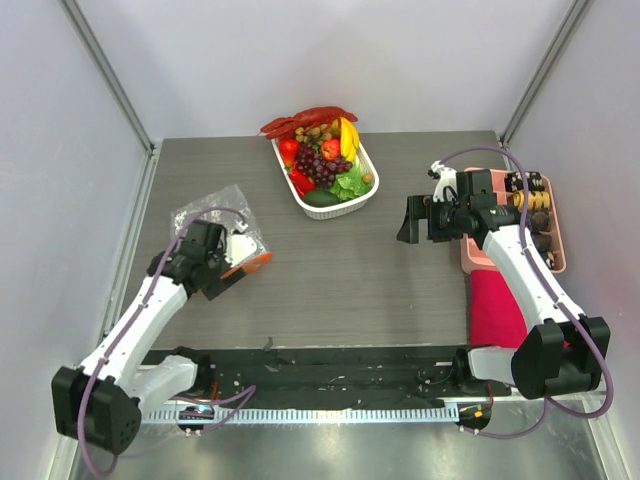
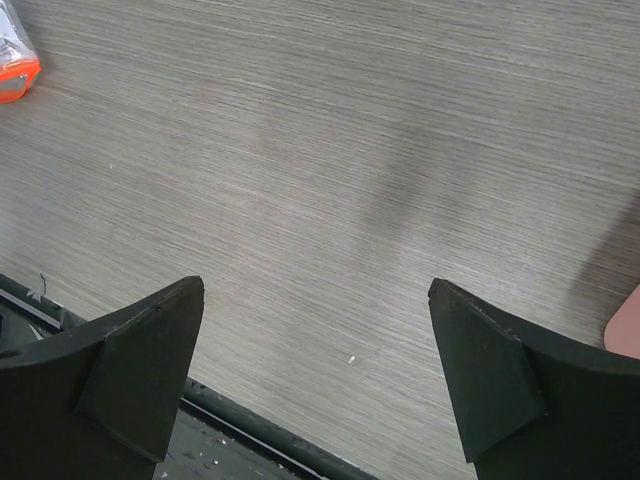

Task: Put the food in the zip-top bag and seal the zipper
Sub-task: Pick up the zipper food storage bag at the center of the board.

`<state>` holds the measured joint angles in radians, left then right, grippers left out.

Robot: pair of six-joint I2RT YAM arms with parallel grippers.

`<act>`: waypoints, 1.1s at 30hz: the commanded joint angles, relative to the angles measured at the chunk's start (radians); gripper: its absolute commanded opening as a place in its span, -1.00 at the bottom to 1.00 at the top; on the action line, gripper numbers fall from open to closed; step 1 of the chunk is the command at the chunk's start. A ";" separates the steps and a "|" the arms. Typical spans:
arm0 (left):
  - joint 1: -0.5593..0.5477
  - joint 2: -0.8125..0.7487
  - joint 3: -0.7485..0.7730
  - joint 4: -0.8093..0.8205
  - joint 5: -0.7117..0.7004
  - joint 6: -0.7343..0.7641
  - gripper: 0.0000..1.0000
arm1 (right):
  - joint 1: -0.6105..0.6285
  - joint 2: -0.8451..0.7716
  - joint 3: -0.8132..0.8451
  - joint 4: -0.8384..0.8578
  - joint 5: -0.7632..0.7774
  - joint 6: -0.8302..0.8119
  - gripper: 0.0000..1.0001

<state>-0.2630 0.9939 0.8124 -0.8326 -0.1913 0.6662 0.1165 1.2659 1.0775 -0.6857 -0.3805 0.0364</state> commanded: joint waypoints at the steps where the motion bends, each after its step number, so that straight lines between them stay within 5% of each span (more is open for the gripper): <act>1: -0.114 0.081 -0.039 0.229 -0.126 -0.043 0.65 | 0.005 -0.002 0.007 0.020 -0.009 -0.010 0.99; 8: -0.165 0.233 -0.047 0.291 -0.166 -0.066 0.40 | 0.005 -0.008 0.004 0.008 0.002 -0.015 0.99; 20: -0.180 0.347 -0.124 0.440 -0.256 -0.022 0.33 | 0.005 -0.005 0.007 0.002 0.011 -0.018 0.99; 33: -0.180 0.456 -0.101 0.497 -0.307 -0.031 -0.29 | 0.000 -0.011 0.013 0.002 0.012 0.006 0.99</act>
<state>-0.4393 1.4479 0.6727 -0.3561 -0.4866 0.6559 0.1165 1.2659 1.0767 -0.6899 -0.3683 0.0288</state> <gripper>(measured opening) 0.430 0.996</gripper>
